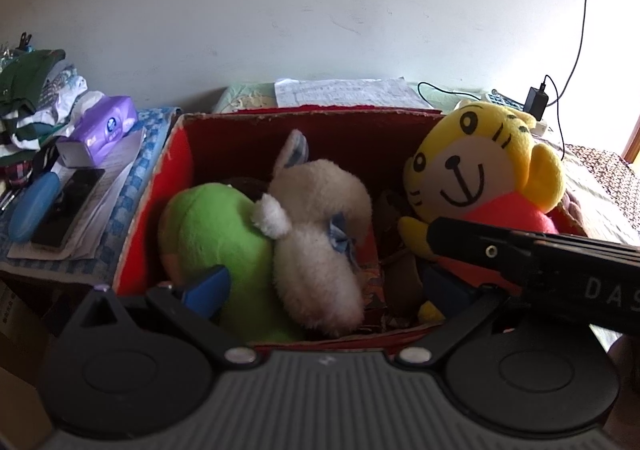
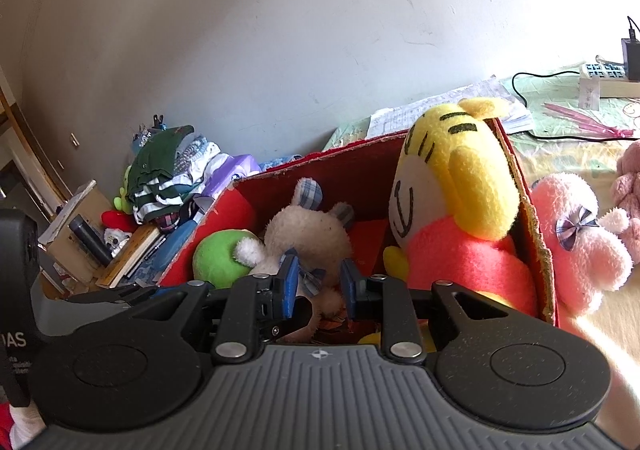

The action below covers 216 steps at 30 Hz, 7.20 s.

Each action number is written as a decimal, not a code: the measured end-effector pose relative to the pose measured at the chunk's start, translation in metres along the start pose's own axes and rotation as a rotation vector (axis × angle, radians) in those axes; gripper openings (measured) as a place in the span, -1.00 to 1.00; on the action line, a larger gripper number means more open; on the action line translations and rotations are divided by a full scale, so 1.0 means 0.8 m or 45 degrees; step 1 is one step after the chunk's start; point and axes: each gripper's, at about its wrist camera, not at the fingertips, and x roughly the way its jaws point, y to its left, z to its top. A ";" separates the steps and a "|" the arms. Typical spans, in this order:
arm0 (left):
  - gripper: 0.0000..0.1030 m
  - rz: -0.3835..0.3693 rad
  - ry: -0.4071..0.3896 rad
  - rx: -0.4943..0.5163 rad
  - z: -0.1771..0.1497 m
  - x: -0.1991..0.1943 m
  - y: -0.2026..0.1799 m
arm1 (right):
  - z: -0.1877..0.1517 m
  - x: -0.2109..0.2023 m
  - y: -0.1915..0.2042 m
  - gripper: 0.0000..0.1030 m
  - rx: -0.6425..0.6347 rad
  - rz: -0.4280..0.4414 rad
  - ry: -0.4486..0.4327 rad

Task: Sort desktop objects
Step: 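Open both grippers and release the white bunny in the box, then move both grippers to the pink-brown teddy bear on the bed, then close both grippers around the body of the pink-brown teddy bear, then lift the teddy bear off the bed with both grippers, then carry the teddy bear with both grippers over the red box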

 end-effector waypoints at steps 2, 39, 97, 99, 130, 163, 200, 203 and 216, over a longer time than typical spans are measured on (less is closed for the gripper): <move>0.99 0.016 0.003 0.005 0.001 -0.001 -0.002 | 0.000 0.000 -0.001 -0.53 -0.002 0.015 -0.007; 0.99 -0.041 -0.244 0.316 0.052 -0.061 -0.258 | 0.055 -0.157 -0.229 -0.36 0.270 0.264 -0.138; 0.97 -0.390 0.278 0.147 0.065 0.228 -0.372 | 0.049 -0.042 -0.455 -0.46 0.772 0.183 0.169; 0.96 -0.413 0.297 0.138 0.062 0.223 -0.372 | 0.045 -0.048 -0.454 -0.46 0.784 0.182 0.181; 0.96 -0.671 0.305 0.280 -0.038 0.060 -0.356 | -0.037 -0.164 -0.327 -0.55 0.674 0.053 0.246; 0.97 -0.725 0.451 0.407 -0.065 0.109 -0.350 | -0.069 -0.168 -0.330 -0.32 0.838 -0.077 0.184; 0.96 -0.829 -0.141 0.212 0.061 -0.098 -0.107 | 0.053 -0.167 -0.069 -0.47 0.339 0.274 -0.168; 0.96 -0.783 -0.214 0.216 0.075 -0.108 -0.082 | 0.067 -0.146 -0.051 -0.47 0.301 0.304 -0.185; 0.96 -0.647 -0.253 0.180 0.097 -0.042 -0.017 | 0.087 -0.051 -0.009 -0.47 0.108 0.214 -0.156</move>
